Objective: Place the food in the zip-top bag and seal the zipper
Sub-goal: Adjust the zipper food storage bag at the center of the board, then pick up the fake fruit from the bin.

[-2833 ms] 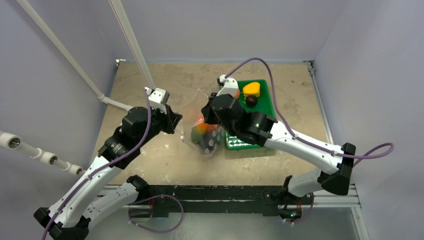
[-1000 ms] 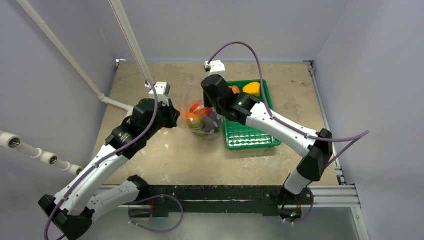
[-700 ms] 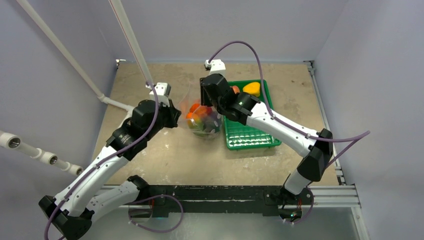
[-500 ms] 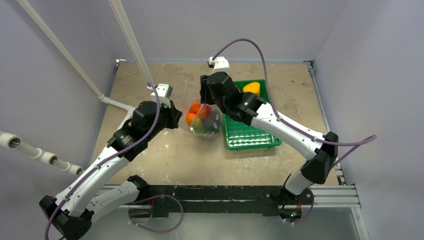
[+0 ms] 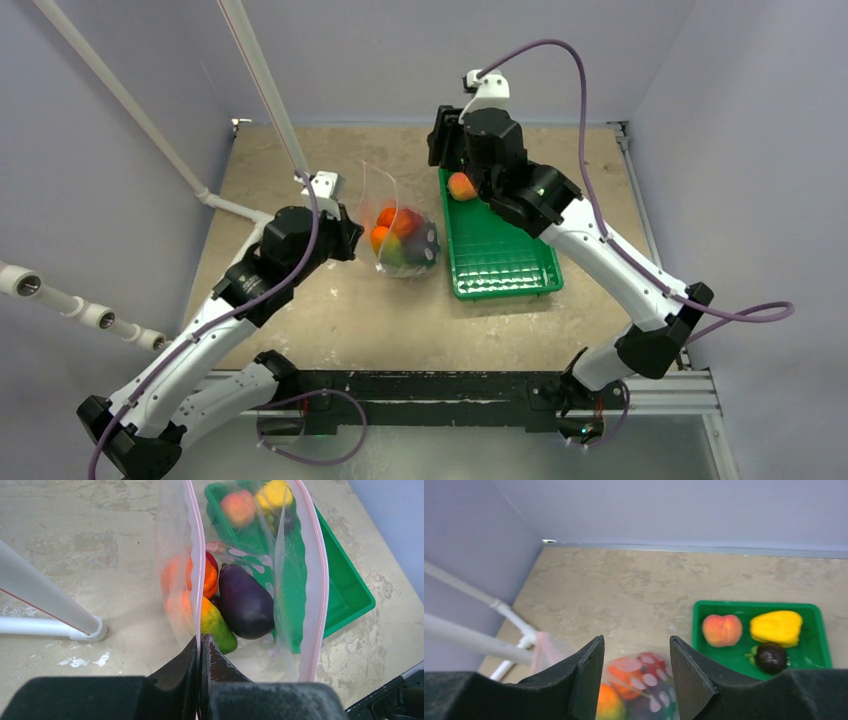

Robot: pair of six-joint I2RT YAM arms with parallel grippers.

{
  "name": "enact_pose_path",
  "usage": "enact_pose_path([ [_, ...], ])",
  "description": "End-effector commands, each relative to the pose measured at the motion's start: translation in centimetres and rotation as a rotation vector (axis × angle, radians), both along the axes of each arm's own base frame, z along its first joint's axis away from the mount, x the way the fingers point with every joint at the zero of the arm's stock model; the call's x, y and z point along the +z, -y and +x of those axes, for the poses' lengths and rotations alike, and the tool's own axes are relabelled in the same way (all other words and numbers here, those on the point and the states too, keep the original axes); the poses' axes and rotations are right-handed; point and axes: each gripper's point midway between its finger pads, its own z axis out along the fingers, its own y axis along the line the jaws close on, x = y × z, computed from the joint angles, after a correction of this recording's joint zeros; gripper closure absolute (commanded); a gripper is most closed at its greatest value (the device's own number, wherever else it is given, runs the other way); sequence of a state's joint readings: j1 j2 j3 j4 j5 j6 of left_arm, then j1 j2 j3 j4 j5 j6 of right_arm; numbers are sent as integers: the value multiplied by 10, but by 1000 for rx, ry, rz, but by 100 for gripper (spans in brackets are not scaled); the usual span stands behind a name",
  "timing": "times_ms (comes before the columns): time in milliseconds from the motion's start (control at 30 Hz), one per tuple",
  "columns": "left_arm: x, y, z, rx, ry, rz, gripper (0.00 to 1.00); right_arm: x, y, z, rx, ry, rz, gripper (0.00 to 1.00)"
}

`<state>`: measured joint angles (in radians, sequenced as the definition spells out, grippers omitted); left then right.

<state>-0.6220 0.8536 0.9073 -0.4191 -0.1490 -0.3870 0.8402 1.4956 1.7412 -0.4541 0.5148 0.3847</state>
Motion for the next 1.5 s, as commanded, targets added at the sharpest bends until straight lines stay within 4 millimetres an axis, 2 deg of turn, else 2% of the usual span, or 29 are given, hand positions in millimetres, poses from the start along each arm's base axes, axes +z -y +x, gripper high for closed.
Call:
enact_pose_path([
  [0, 11, -2, 0, -8, 53, -3, 100, -10, 26, 22, -71, 1, -104, 46],
  [100, 11, -4, -1, -5, 57, 1, 100, -25, 39, 41, -82, 6, -132, 46],
  [267, 8, -6, -2, -1, 51, 10, 100, -76, 55, 69, -107, -49, -212, 46],
  [400, 4, -7, -4, -3, 46, 12, 100, -113, 71, 92, -126, -102, -258, 35],
  [500, 3, -7, -4, -3, 42, 13, 100, -135, 73, 105, -111, -117, -263, 27],
  [767, 0, -8, -4, 0, 36, 18, 100, -189, 86, 136, -131, -175, -283, 12],
  [967, -2, -8, -5, -2, 33, 21, 100, -209, 74, 153, -75, -196, -263, 7],
  [1233, -5, -8, -4, 0, 22, 29, 100, -255, 72, 169, -68, -279, -281, 5],
  [1467, -8, -7, -3, -2, 15, 33, 100, -275, 69, 182, -71, -302, -282, 4],
])
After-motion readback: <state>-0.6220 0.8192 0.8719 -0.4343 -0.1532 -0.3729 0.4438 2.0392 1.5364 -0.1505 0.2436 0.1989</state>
